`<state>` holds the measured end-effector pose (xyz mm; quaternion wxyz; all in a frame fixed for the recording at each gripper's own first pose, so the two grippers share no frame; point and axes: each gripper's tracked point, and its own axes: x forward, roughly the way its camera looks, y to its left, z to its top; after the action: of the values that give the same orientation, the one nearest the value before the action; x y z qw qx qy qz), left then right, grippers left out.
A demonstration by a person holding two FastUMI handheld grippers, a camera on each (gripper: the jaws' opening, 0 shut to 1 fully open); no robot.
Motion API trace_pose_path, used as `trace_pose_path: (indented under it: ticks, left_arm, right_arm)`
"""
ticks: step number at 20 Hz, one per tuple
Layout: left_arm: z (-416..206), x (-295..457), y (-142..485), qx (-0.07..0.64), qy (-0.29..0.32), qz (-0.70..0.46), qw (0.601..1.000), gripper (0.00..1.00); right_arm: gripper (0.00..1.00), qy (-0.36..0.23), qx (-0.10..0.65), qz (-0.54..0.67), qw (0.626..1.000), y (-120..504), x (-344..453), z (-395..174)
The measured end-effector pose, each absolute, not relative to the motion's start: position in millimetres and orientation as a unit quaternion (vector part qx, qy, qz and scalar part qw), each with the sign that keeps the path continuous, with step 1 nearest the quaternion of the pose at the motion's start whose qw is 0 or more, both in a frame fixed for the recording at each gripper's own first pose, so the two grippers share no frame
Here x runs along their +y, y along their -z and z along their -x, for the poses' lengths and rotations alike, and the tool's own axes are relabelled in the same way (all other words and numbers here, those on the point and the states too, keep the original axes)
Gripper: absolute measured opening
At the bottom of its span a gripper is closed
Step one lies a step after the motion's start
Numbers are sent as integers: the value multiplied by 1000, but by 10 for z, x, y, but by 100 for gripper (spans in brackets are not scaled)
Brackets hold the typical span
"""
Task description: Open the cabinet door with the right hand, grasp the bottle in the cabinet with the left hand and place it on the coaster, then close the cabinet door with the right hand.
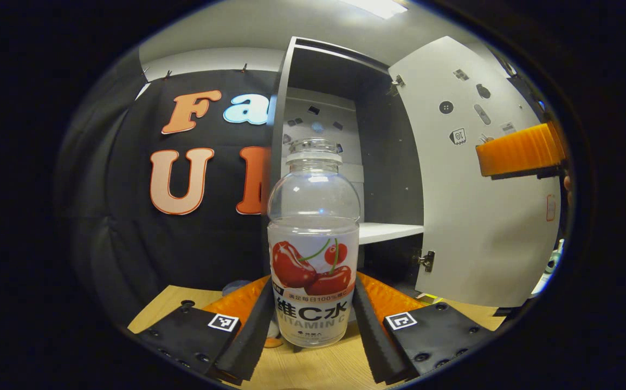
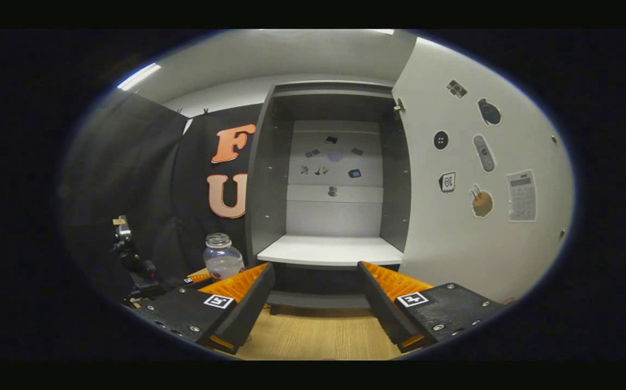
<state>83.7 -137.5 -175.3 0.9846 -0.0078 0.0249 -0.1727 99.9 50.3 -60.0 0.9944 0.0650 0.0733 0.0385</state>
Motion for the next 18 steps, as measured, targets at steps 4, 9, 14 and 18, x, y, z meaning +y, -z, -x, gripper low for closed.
trace_pose_path:
  ticks: [4, 9, 14, 18]
  left_arm:
    - [-629, -1260, 2236, 59, 183, -3, 981, 83]
    - [-413, -1079, 2693, 84, 193, -20, 977, 83]
    - [-237, -987, 3248, 130, 187, -8, 974, 83]
    - [-182, -939, 3543, 153, 167, 15, 974, 83]
  right_arm:
    - [94, -40, 81, -62, 994, 690, 682, -989]
    - [94, -33, 96, -40, 994, 806, 791, -928]
    - [94, -38, 124, -10, 991, 978, 894, -863]
    - [95, -53, 146, -33, 987, 1114, 1074, -863]
